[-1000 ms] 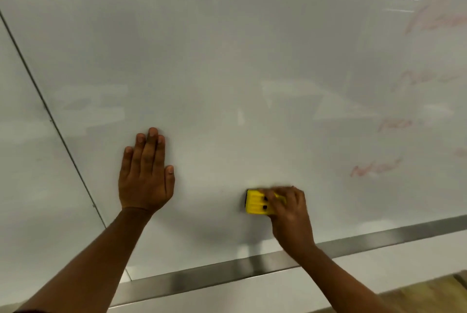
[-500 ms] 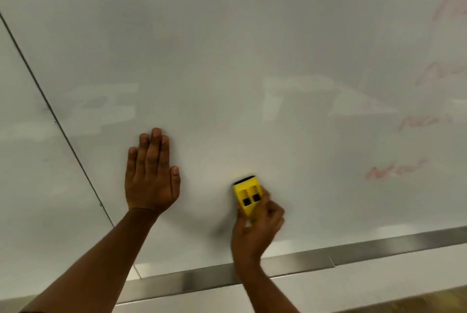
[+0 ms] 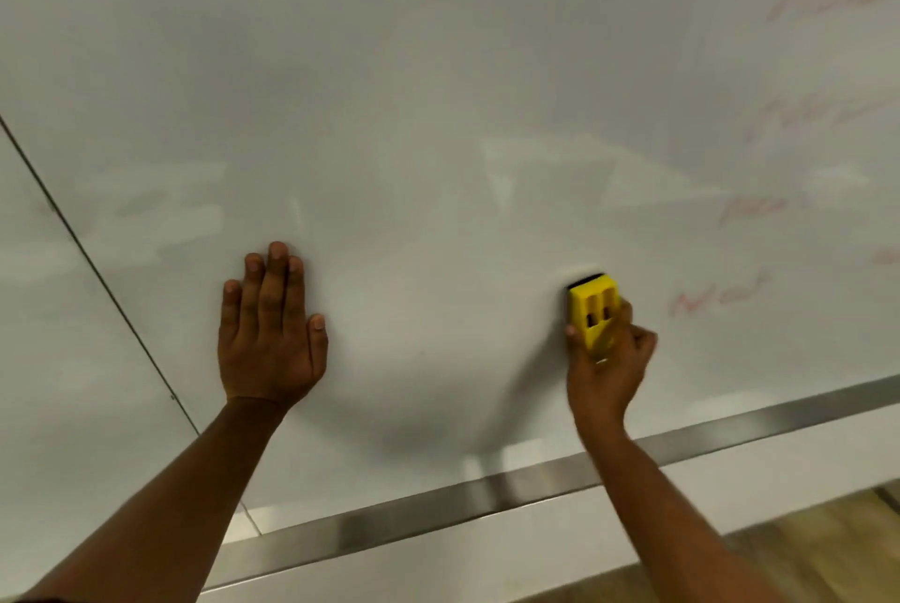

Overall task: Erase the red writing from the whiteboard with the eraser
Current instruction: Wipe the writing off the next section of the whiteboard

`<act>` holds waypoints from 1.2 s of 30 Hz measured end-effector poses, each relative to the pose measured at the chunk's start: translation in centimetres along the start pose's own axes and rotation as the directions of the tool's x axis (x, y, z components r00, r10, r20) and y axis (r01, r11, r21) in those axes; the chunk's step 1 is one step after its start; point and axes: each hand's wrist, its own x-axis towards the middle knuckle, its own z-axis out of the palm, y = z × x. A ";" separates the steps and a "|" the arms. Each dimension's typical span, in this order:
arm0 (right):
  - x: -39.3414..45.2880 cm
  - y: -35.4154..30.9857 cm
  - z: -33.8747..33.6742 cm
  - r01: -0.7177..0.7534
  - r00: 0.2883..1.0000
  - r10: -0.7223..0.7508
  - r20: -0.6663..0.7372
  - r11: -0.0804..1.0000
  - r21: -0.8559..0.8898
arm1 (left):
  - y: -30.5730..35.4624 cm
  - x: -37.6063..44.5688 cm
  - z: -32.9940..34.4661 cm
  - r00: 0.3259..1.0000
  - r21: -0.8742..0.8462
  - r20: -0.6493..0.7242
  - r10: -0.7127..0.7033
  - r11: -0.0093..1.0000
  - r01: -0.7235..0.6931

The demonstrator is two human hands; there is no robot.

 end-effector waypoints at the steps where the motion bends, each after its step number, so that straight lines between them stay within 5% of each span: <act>1: 1.1 0.0 -0.2 -0.047 0.998 0.047 -0.034 0.999 0.021 | 0.1 0.1 -0.2 1.000 -0.005 0.014 -0.006 1.000 0.007; 7: -5.6 -4.2 3.9 -0.054 0.998 0.056 -0.020 0.992 0.111 | 4.5 0.5 -2.4 0.956 -0.126 0.171 -0.236 0.958 0.259; 13: -8.3 -4.7 2.9 -0.060 0.950 -0.022 0.312 0.967 0.248 | 9.9 2.6 -2.4 0.971 -0.170 0.236 0.022 0.985 0.019; 20: 5.9 3.3 -5.7 -0.118 0.982 0.109 0.154 0.992 0.048 | 17.2 7.8 -0.8 0.954 -0.158 0.292 0.072 0.987 -0.026; 25: 14.0 6.9 -10.5 -0.306 0.952 0.306 -0.005 0.952 -0.022 | 23.3 9.6 -0.2 0.959 -0.188 0.278 0.063 0.982 -0.010; 28: 11.8 6.2 -9.4 -0.203 0.979 0.204 0.022 0.977 -0.059 | 25.9 11.1 0.9 0.958 -0.184 0.284 0.039 0.983 0.015; 32: 8.1 6.3 -8.5 0.008 0.969 -0.006 0.246 1.000 -0.010 | 29.1 12.7 3.2 0.977 -0.169 0.212 0.033 0.986 0.004; 36: 14.0 9.1 -11.4 -0.026 0.991 0.028 0.130 0.999 -0.021 | 29.6 11.9 5.1 0.994 -0.129 0.112 0.004 0.992 0.010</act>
